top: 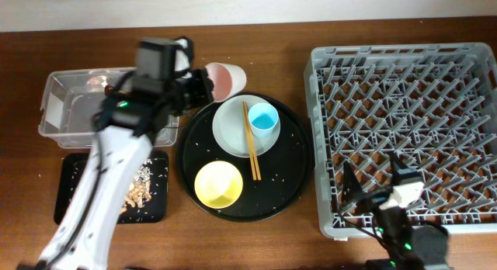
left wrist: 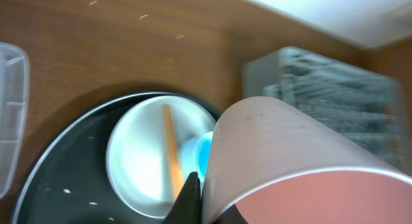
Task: Sort waste into correct bins and load items into the dishwasher rack
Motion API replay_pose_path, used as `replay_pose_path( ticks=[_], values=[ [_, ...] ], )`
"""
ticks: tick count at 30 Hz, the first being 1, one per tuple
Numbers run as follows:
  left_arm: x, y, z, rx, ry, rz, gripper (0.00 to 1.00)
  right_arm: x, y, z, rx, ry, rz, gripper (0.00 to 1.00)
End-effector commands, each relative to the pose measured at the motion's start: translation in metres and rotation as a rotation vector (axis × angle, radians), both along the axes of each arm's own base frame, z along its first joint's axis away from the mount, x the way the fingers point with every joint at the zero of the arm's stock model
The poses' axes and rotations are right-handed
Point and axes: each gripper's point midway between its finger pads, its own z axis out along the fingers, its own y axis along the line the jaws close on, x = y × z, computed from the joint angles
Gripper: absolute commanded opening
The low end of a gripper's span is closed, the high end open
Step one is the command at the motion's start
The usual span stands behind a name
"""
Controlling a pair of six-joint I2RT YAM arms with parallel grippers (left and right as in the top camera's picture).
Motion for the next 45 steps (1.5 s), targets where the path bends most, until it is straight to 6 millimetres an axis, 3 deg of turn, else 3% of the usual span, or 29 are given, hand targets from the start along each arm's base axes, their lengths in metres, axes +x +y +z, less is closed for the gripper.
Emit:
replay_pose_path(
  ticks=[1,4,7,10,15,21,27,30,38,45],
  values=[
    [-0.044,-0.030,0.057,-0.336,-0.039,-0.363,0.00,-0.034,0.038,0.075,0.034,-0.048,0.237,0.98],
    [-0.067,-0.035,0.084,-0.506,-0.056,-0.532,0.00,-0.055,0.066,0.121,0.047,-0.003,0.424,0.98],
    [-0.089,-0.044,0.106,-0.613,-0.093,-0.692,0.00,-0.069,0.096,0.149,0.054,0.031,0.660,0.98],
    [-0.102,-0.052,0.115,-0.658,-0.098,-0.771,0.00,-0.080,0.118,0.168,0.068,0.066,0.878,0.98],
    [-0.124,-0.075,0.118,-0.676,-0.090,-0.878,0.00,-0.058,0.123,0.167,0.072,0.084,0.927,0.98],
    [-0.136,-0.097,0.119,-0.656,-0.114,-0.952,0.00,-0.069,0.138,0.172,0.056,0.049,1.191,0.98],
    [-0.151,-0.115,0.118,-0.651,-0.106,-1.010,0.00,-0.059,0.141,0.168,0.064,0.058,1.315,0.98],
    [-0.159,-0.122,0.119,-0.654,-0.097,-1.039,0.00,-0.045,0.142,0.162,0.075,0.074,1.322,0.98],
    [-0.165,-0.126,0.119,-0.657,-0.090,-1.059,0.00,-0.019,0.143,0.154,0.072,0.069,1.322,0.98],
    [-0.158,-0.121,0.118,-0.654,-0.098,-1.036,0.00,-0.018,0.131,0.161,0.076,0.065,1.325,0.98]
  ],
)
